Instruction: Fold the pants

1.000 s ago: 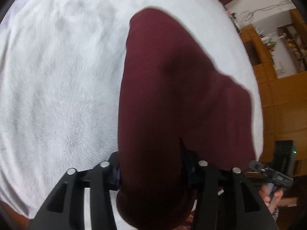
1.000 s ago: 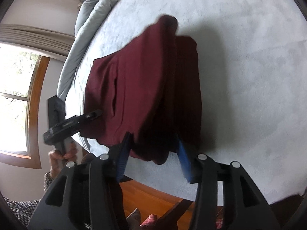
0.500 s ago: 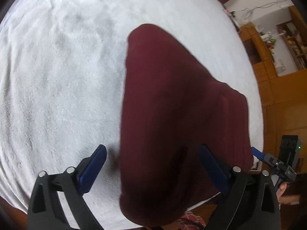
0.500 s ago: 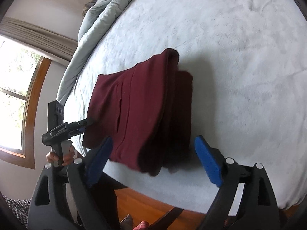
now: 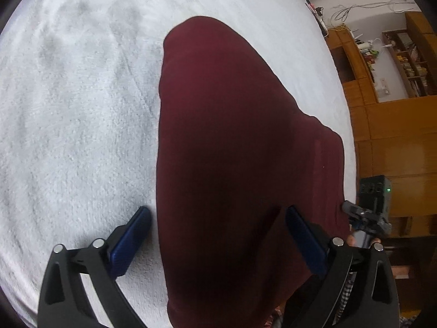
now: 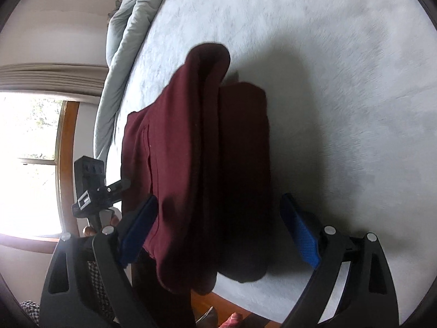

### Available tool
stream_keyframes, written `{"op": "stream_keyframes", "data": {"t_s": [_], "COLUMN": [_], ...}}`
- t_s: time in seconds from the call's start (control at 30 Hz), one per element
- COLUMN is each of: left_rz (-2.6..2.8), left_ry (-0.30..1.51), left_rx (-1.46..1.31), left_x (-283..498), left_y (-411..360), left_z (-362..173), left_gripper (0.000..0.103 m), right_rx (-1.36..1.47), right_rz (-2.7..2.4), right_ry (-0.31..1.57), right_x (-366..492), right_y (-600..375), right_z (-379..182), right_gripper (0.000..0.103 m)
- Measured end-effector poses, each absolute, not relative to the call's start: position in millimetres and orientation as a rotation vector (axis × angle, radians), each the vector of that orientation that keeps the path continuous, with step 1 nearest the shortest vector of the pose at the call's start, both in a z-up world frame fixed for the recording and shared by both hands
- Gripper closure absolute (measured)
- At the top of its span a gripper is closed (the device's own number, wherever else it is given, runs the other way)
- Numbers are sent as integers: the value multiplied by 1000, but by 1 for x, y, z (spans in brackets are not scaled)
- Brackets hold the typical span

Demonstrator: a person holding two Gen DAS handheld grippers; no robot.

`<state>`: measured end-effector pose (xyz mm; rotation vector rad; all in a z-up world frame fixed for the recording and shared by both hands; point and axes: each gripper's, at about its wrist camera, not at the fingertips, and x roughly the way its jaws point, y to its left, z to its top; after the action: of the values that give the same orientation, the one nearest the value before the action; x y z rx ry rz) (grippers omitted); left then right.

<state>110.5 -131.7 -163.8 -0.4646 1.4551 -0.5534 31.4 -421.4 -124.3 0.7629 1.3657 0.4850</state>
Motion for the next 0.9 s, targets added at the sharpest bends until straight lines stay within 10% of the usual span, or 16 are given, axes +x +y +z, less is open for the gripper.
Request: {"op": "stream_keyframes", "data": {"t_s": [0.43,0.7,0.9], "left_rz": [-686,-582,-614], "left_ry": [1466,1459,1470], "left_rx": [-306,-414,-444], "left_x": [107,110,111], "left_y": [-138,-113,-113], "left_z": [-163,-162,-163], "left_gripper": [4,39,23], "right_rx": [629,729,730], "right_rz": [511,496,488], "right_ry": [1386,1375,1379], "right_x": [37,33,35], "right_y": [-392,-404,-402], "right_z": [-126,-132,-131], "right_gripper": [13,35,35]}}
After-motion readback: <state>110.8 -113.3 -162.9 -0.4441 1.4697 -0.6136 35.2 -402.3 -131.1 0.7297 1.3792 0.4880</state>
